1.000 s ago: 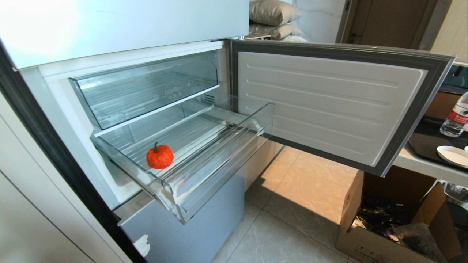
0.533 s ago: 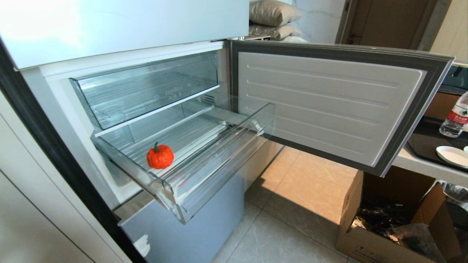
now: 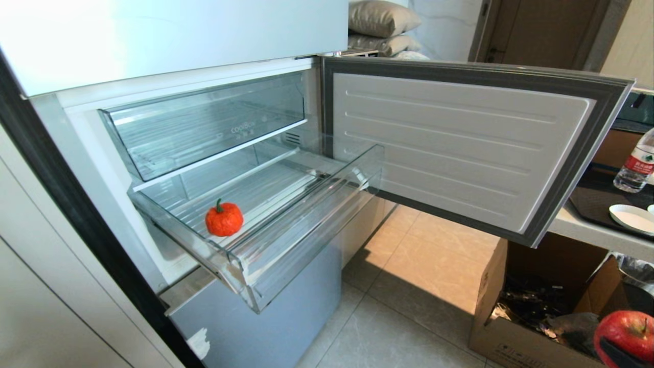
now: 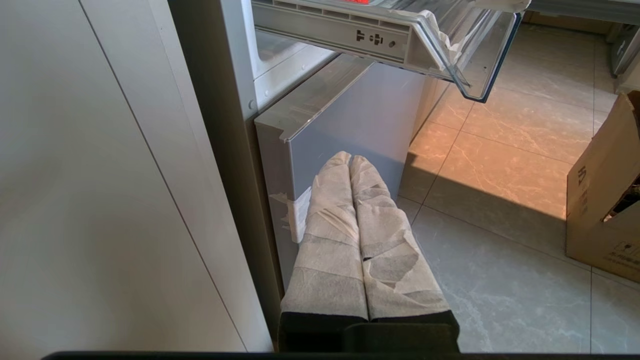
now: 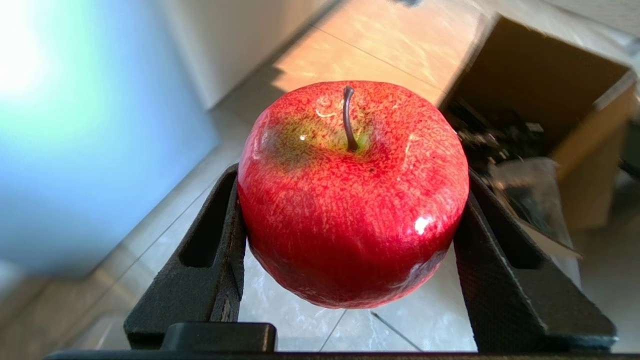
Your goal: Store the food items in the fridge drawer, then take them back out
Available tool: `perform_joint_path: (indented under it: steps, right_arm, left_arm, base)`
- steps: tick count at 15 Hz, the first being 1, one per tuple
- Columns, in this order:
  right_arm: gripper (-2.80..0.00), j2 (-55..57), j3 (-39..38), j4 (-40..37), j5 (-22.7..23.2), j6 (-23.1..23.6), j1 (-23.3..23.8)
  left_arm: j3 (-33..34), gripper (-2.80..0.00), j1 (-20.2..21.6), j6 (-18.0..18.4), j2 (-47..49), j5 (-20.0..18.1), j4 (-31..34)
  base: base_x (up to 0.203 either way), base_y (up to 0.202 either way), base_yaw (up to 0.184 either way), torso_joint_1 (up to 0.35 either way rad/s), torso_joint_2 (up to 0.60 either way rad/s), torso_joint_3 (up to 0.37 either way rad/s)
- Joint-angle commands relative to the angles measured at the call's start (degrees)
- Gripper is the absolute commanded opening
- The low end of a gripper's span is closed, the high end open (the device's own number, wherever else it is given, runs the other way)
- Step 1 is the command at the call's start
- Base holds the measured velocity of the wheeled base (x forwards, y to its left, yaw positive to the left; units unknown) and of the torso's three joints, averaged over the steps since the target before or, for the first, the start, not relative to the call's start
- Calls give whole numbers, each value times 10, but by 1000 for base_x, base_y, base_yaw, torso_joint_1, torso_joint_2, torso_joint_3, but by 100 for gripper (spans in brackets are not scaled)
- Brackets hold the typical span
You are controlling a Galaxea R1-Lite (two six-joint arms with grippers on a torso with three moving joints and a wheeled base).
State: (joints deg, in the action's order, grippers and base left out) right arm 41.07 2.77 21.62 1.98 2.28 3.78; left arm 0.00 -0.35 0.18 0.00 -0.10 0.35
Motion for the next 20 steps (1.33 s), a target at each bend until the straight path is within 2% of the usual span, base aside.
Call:
perform_joint_path:
  steps: [1,3,5,8,13,20]
  right_arm:
    - [-280,-172,-15,-84,-9,1,-48]
    - [-280,-246,-22,-163,-15,-3,-74]
    - [-280,-255,-27,-214,-19,0,-85]
    - [-280,-280,-28,-216,8,51,-26]
    - [-280,-415,-28,-216,7,54,-35]
    - [-280,-411,-29,-217,-4,33,-38]
  left_arm:
    - [0,-280,0,0,0,0,0]
    - [0,-280,0,0,0,0,0]
    - [0,-280,0,0,0,0,0]
    - [0,-280,0,0,0,0,0]
    - [0,-280,0,0,0,0,0]
    - [0,-280,0,0,0,0,0]
  base:
    - [0,0,0,0,0,0]
    - [0,0,0,0,0,0]
    - [0,0,0,0,0,0]
    - [0,0,0,0,0,0]
    - [0,0,0,0,0,0]
    - [0,0,0,0,0,0]
